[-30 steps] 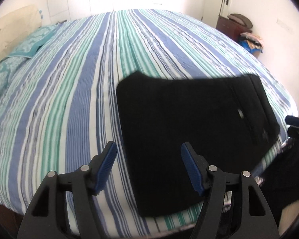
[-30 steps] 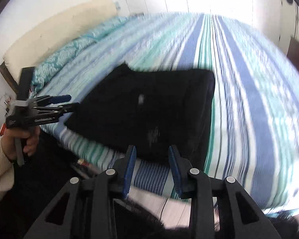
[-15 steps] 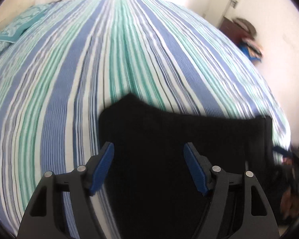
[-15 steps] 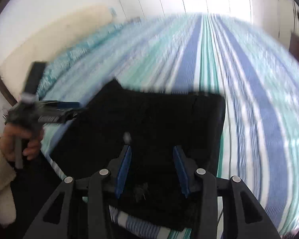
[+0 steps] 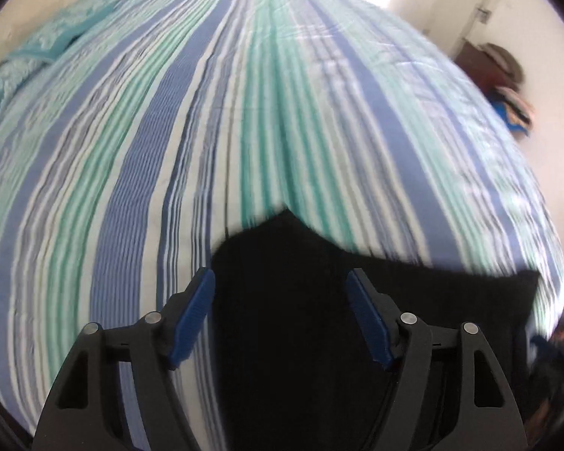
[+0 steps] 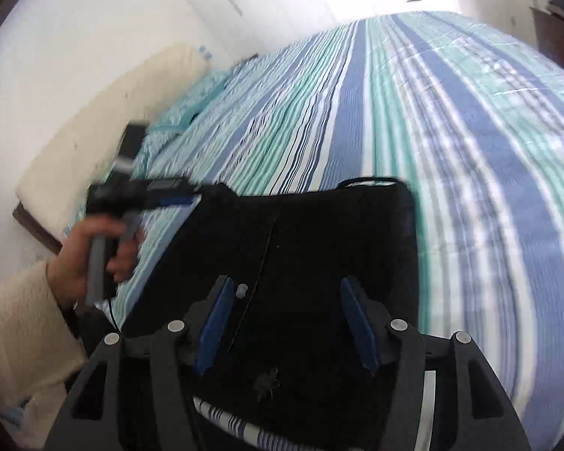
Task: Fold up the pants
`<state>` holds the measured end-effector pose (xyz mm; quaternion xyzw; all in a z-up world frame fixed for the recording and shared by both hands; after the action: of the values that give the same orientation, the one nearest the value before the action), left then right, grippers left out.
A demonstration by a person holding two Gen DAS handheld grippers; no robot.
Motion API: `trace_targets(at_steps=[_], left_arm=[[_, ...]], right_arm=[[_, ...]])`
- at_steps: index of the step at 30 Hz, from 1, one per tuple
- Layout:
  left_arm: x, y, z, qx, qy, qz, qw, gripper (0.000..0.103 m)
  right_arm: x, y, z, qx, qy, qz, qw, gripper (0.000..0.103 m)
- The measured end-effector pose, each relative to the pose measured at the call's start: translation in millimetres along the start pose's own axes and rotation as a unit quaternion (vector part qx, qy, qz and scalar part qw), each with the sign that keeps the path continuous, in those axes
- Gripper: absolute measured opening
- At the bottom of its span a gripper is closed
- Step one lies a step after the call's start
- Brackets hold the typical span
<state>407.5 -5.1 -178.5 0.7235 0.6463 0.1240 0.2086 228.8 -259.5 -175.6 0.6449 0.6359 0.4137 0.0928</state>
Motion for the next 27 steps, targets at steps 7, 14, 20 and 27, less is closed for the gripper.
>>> trace_targets(at_steps=[7, 14, 20, 27], left_arm=[[-36, -105, -33, 0.019, -0.002, 0.071, 0.9973, 0.075], [-42, -142, -82, -0.013, 0.003, 0.064, 0.9979, 0.075], [-33, -158, -91, -0.018, 0.052, 0.056, 0.9969, 0.075], [-14, -162, -93, -0.023, 0.094, 0.050, 0.9941, 0.075]], right_arm=[[44, -53, -15, 0.060, -0.019, -0.100, 0.993, 0.061], [38, -86, -24, 0.093, -0.084, -0.063, 0.990, 0.062], [48, -83, -48, 0.047, -0.145, -0.093, 0.984, 0.071], [42, -72, -50, 0.021, -0.125, -0.061, 0.990, 0.081]])
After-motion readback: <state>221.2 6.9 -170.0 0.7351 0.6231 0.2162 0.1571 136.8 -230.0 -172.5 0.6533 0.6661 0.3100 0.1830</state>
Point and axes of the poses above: each gripper's, at about its wrist camera, not at the fingertips, and z roughly the way its jaws point, x to its left, y to its top, the point moved 3 cm from there along z, roughly the way its jaws point, and after that the axes turned 3 degrees about y, right-handed, at the moved point
